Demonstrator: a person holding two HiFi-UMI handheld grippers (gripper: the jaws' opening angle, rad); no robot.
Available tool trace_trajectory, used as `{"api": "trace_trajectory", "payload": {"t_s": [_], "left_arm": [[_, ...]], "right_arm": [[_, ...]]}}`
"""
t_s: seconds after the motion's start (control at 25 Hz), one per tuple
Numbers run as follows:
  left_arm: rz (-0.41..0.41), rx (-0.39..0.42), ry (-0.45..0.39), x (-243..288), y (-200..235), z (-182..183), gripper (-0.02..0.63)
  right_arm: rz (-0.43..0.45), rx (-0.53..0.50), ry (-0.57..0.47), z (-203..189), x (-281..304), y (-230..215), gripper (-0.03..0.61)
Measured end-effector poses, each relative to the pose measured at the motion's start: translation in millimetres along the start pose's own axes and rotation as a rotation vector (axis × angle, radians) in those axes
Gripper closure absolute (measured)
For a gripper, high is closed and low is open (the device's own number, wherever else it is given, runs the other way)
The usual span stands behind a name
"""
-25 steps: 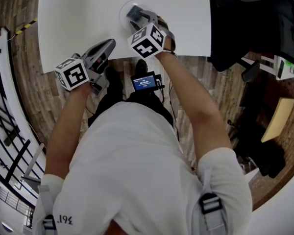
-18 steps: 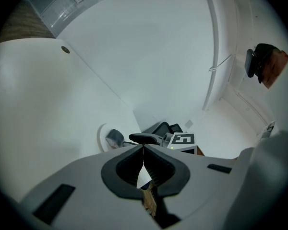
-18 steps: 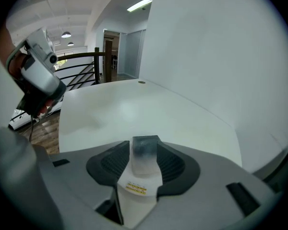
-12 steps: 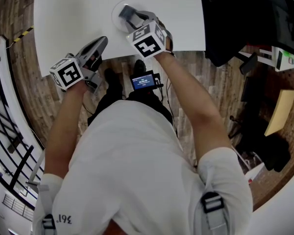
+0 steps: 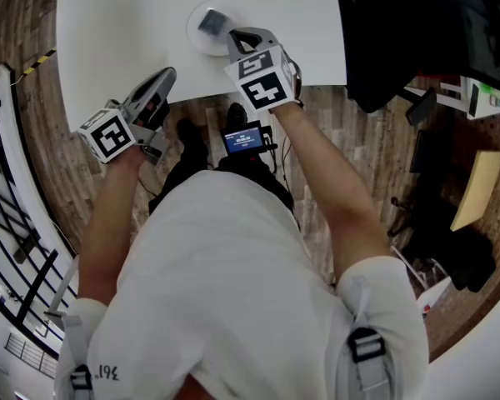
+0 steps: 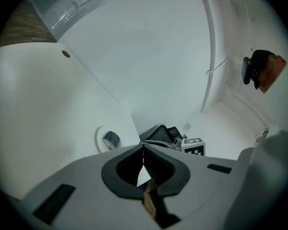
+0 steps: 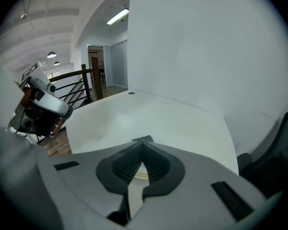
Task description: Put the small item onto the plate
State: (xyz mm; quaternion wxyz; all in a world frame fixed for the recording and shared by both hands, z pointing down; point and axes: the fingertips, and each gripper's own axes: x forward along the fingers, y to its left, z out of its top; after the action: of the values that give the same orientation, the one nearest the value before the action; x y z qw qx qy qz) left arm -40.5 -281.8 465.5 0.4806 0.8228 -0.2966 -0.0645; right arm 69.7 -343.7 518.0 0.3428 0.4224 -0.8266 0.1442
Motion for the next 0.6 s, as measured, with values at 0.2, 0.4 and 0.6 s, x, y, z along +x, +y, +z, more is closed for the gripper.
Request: {"api": "trace_trajectory", "payload": {"t_s": [0.2,0.4,0.6], "left_arm": [[-0.014,-0.003,-0.013,-9.0,-13.2,-0.1,0.609],[-0.031,0.019,-0.031,-18.7,-28.6,5.7,0.609],[-0.059,0.04,-0.048,-30.4,-45.9,8.9,0.609]], "right_arm": [[-0.009,0.046,-0.019,7.5,-16.6,-0.9,0.577],[-0.025,0.083,-0.047,12.3,-33.6,0.4,0.577],[-0.026,0.127,-0.095,18.6,-53.6,6.2,0.577]]}}
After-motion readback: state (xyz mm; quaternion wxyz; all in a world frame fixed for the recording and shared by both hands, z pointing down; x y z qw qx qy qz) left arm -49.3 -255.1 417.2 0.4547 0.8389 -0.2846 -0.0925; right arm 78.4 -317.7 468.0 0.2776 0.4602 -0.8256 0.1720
